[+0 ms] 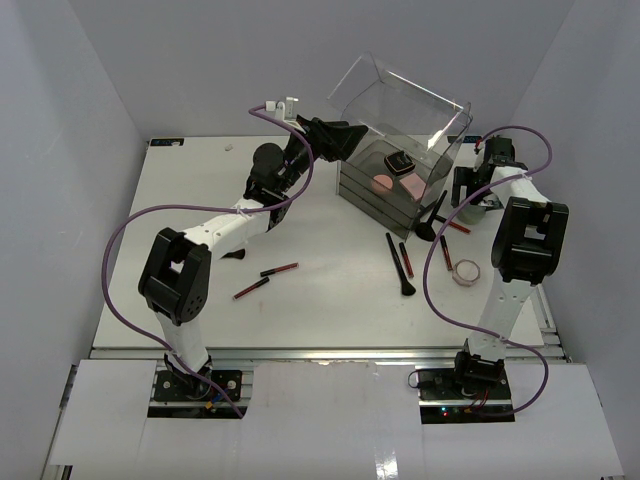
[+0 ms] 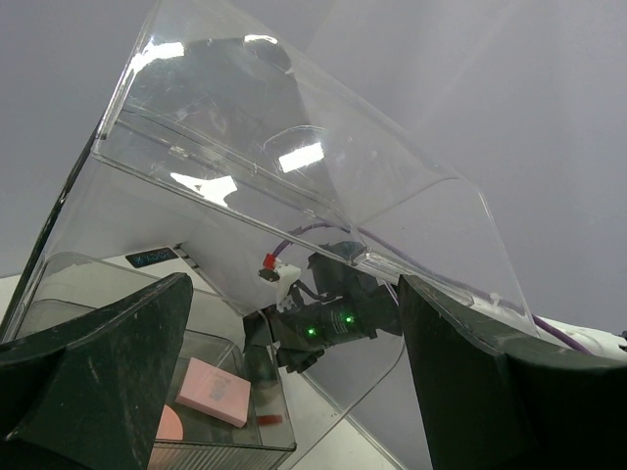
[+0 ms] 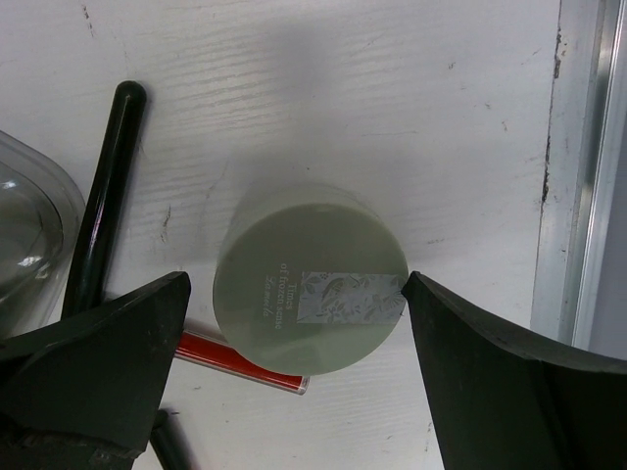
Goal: Organize the makeup
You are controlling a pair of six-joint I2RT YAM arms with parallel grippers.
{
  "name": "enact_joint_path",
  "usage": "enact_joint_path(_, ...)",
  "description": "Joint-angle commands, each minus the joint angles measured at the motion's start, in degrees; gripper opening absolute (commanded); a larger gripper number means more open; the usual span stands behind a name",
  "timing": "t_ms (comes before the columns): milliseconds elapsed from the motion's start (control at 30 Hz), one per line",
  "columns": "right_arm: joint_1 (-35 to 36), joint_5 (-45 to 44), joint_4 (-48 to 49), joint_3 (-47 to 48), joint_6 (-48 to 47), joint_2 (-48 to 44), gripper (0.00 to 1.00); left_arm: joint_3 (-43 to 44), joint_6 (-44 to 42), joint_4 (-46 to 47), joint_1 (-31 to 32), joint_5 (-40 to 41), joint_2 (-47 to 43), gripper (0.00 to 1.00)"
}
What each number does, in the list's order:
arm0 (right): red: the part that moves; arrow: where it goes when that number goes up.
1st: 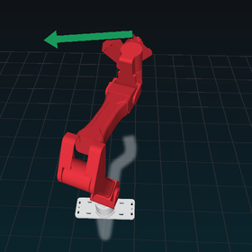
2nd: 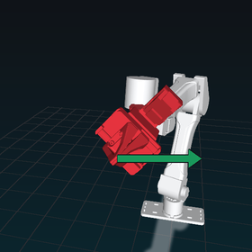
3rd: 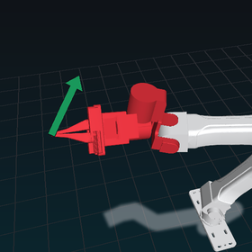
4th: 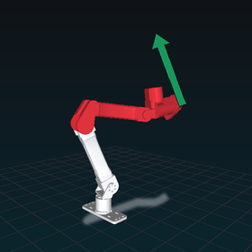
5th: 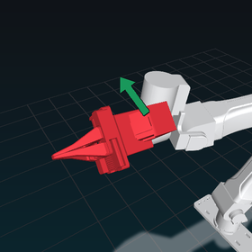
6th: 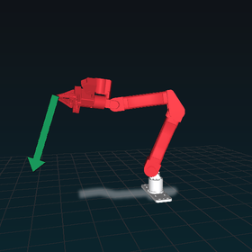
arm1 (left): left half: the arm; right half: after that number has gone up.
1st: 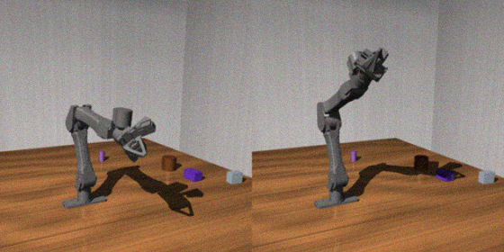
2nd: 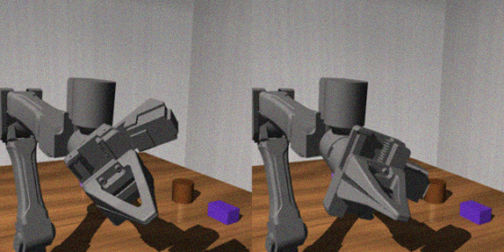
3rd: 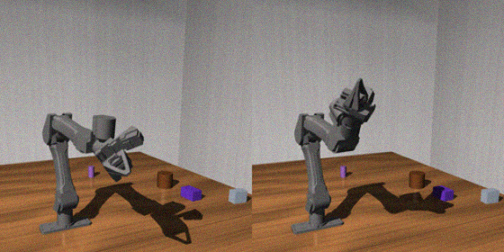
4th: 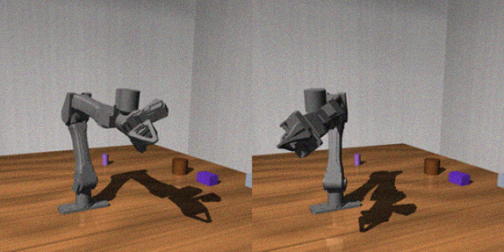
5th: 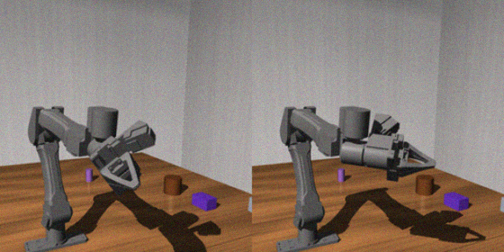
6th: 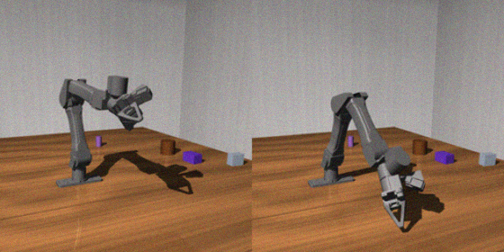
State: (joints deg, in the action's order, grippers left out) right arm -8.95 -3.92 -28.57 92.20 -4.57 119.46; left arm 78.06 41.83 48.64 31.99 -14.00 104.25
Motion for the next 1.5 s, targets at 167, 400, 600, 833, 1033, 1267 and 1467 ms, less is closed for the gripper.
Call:
enact_joint_path(167,0.0,0.4,0.2,-0.7,-1.8,-3.7,0.97,0.2,0.8,1.9,-0.4,-0.1,-2.1,0.96)
enact_joint_path(400,0.0,-0.4,1.1,-1.3,-2.0,-5.4,0.95,0.2,0.7,1.9,-0.4,0.0,-2.3,0.96)
enact_joint_path(600,0.0,-2.6,1.7,-1.5,-2.9,-5.2,0.92,0.2,0.9,2.1,-0.4,0.0,-2.1,0.97)
enact_joint_path(833,0.0,-1.1,1.7,-1.8,-1.9,-2.8,0.90,0.3,0.9,1.9,-0.4,0.0,-2.1,0.96)
enact_joint_path(1033,0.0,-0.5,1.7,-1.5,-1.6,-1.0,0.90,0.4,0.7,1.7,-0.4,0.0,-2.0,0.96)
enact_joint_path(1267,0.0,-0.6,1.5,-1.3,-1.0,0.7,0.91,0.2,0.9,2.0,-0.5,-0.1,-2.0,0.96)
enact_joint_path(1467,0.1,-0.6,1.4,-0.8,-0.6,1.0,0.97,0.2,1.1,2.0,-0.5,-0.1,-2.0,0.96)
